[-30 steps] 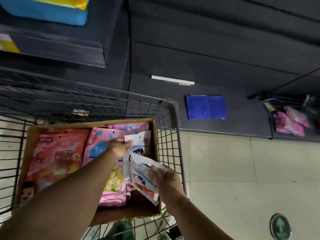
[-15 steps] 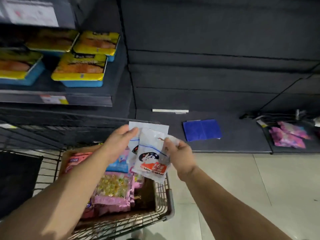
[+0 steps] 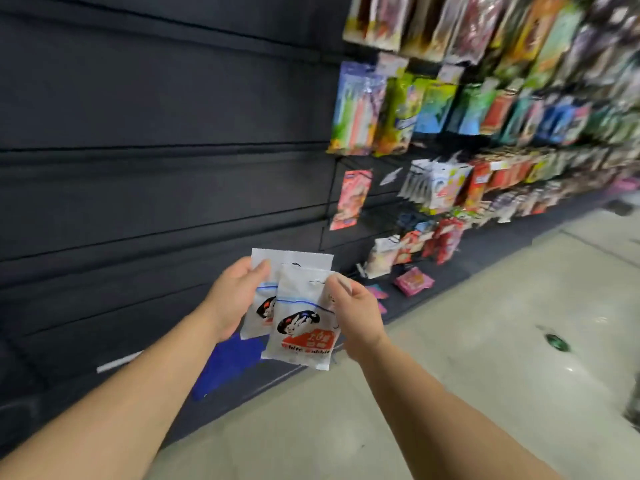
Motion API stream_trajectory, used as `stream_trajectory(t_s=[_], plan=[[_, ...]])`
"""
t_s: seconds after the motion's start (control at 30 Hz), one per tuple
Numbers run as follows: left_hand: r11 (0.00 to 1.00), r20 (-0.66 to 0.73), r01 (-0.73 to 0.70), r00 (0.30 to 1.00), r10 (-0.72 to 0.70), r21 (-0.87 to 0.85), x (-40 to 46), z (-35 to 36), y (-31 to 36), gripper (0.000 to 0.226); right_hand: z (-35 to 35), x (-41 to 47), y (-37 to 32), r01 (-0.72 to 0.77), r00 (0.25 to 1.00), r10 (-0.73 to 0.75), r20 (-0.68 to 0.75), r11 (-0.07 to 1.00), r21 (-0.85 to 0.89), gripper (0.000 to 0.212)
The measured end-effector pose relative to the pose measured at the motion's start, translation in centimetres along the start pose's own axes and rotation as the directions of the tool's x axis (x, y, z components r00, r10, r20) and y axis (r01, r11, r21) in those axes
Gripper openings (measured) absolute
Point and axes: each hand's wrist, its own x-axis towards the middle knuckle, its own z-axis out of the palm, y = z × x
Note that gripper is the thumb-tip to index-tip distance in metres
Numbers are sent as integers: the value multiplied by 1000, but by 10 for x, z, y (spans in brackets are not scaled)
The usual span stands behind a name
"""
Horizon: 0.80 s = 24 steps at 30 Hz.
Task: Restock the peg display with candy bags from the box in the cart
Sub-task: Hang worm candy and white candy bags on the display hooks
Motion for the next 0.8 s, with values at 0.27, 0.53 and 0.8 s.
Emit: stream_trajectory(t_s=[0.27,0.53,0.8], plan=[[991,266,-134,955,129,0,53,204,35,26,-176,29,-30,50,908,-17,-418,996,69,31],[989,364,-132,920,145,-60,154,308,36,24,-254,106,-42,75,859,-13,-512,992,101,22],[986,505,-166,853,136,14,274,390,69,30,-313,209,-64,102,735,-41,-677,993,51,25]])
